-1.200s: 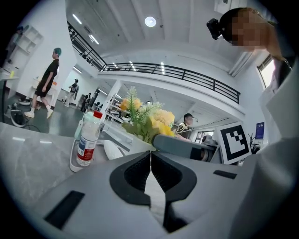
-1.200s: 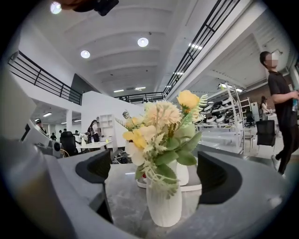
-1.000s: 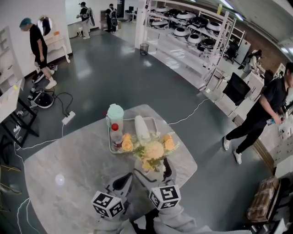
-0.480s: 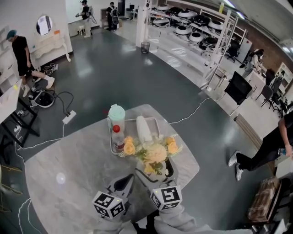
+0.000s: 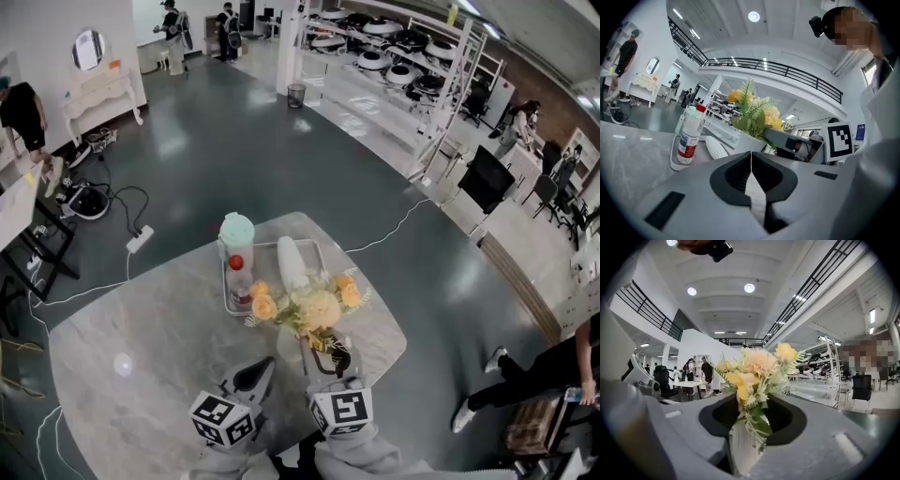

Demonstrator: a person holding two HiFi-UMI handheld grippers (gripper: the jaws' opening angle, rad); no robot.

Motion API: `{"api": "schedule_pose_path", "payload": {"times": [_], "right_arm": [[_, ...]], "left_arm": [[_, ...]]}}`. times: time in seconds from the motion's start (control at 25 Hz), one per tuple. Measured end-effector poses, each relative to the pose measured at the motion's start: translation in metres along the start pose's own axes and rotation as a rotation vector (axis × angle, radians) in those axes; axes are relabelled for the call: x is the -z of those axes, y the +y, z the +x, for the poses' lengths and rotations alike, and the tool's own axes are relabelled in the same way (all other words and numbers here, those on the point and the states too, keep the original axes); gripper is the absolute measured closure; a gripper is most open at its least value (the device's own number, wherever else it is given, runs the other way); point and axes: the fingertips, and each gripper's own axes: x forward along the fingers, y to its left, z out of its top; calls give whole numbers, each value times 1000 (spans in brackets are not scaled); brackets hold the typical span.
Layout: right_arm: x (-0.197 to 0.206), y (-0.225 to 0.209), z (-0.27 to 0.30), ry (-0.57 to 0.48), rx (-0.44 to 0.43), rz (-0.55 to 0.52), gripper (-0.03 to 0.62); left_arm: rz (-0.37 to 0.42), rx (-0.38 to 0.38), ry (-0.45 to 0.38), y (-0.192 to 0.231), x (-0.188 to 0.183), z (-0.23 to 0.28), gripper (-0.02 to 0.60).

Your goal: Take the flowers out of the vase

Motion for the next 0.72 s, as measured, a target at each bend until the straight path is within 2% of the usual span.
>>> {"api": "schedule_pose_path", "payload": {"times": [0.32,0.72], "right_arm": [[0,2,-7,6,-5,-37,505],[0,4,-9,7,-16,-44,554]], "left_arm": [[7,-1,2,-7,3,-1,574],[15,-13,-10,-15,0,1,574]]}}
